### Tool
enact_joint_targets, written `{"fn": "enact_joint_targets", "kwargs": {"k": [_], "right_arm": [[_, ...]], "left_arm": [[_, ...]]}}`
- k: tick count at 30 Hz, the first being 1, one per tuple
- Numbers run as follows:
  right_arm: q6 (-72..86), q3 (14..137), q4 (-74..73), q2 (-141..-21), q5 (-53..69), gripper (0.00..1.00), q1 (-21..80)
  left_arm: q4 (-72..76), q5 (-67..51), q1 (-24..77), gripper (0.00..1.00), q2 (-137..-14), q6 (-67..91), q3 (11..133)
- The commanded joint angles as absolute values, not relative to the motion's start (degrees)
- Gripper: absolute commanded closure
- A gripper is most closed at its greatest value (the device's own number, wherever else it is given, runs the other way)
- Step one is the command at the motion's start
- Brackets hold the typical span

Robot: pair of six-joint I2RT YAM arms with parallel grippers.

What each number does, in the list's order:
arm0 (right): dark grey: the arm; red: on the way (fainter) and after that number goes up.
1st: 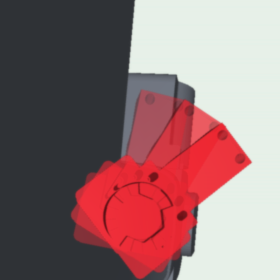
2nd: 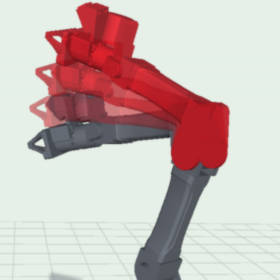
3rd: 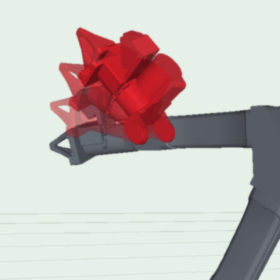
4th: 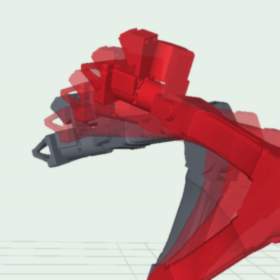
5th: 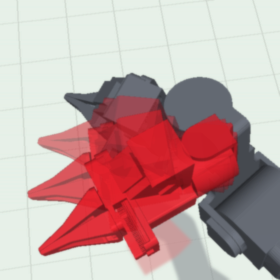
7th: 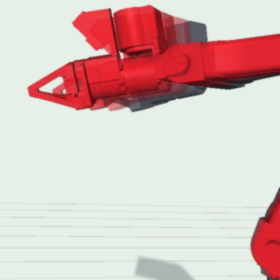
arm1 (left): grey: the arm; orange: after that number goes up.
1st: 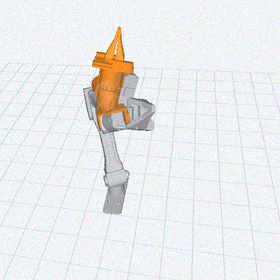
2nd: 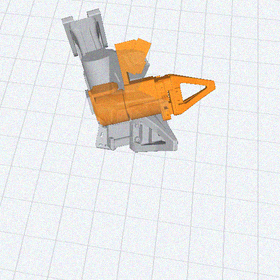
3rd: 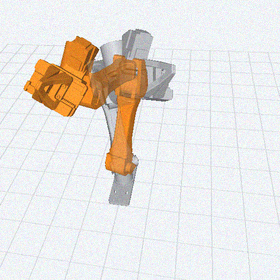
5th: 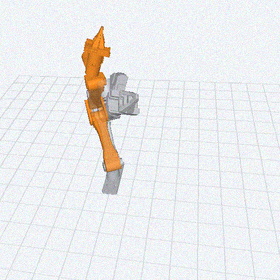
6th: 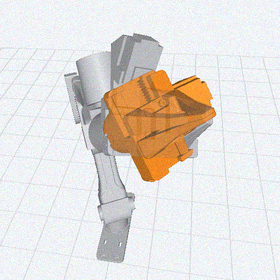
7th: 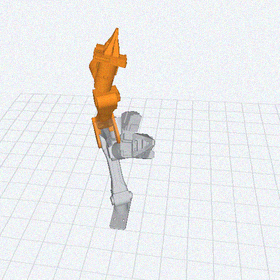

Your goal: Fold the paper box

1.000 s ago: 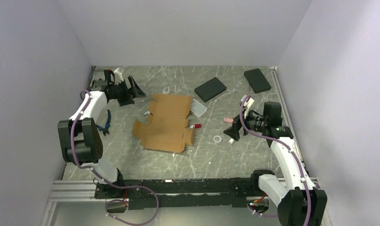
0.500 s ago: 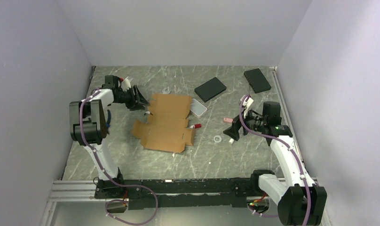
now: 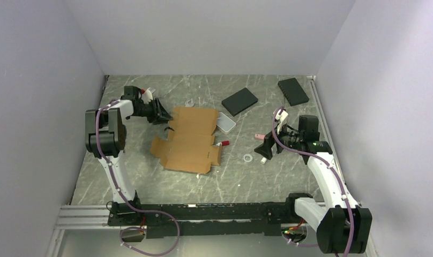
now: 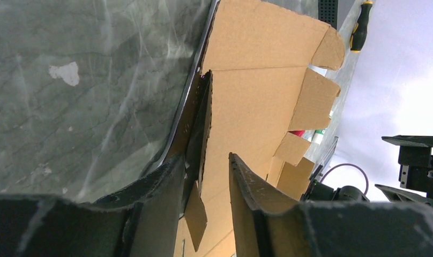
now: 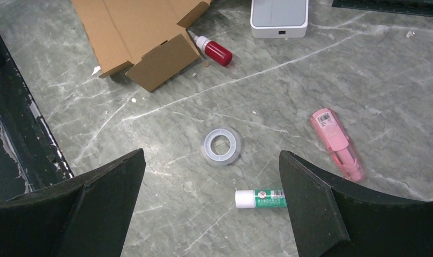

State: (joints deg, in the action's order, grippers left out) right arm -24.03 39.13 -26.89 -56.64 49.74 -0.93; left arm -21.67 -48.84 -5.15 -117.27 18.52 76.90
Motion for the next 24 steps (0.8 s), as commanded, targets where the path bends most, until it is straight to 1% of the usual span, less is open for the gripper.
{"fn": "enact_joint_targets", "kwargs": {"k": [1, 6, 8, 10, 12, 13, 14, 15, 20, 24], "right_arm": [[-25.03, 39.61, -24.93, -56.84, 49.50, 0.00, -0.70], [-25.18, 39.46, -24.81, -56.54, 49.09, 0.00, -0.70], [-25.22, 39.54, -24.94, -56.60, 49.07, 0.00, -0.70], [-25.24, 39.64, -24.96, -56.69, 49.20, 0.00, -0.70], [-25.31, 39.59, -25.04, -56.70, 49.22, 0.00, -0.70], [-25.31, 39.61, -25.05, -56.64, 49.22, 0.00, -0.70], [-25.31, 39.56, -25.05, -56.54, 49.14, 0.00, -0.70], [-25.36, 39.56, -25.05, -56.47, 49.06, 0.00, -0.70], [-25.43, 39.64, -25.30, -55.79, 48.97, 0.00, -0.70], [-24.36, 39.51, -25.12, -55.44, 51.58, 0.00, -0.69]], "left_arm": [[-20.59, -51.72, -4.24, 0.60, -118.62, 18.38, 79.42], [-21.36, -51.61, -3.27, 0.61, -120.35, 18.05, 81.08], [-21.41, -51.51, -3.01, 0.64, -120.52, 17.97, 81.21], [-21.44, -51.34, -2.91, 0.72, -120.14, 17.76, 81.21], [-21.78, -50.87, -2.88, 0.87, -119.51, 17.38, 81.23], [-21.77, -50.62, -2.90, 0.93, -118.88, 17.25, 81.10], [-21.77, -50.16, -2.89, 0.98, -118.12, 17.11, 80.93], [-21.99, -49.47, -2.84, 1.00, -116.92, 16.83, 80.66], [-21.12, -44.06, -2.54, 1.00, -107.04, 15.01, 75.86], [-18.68, -35.41, 1.01, 1.00, -93.70, 12.55, 69.48]]}}
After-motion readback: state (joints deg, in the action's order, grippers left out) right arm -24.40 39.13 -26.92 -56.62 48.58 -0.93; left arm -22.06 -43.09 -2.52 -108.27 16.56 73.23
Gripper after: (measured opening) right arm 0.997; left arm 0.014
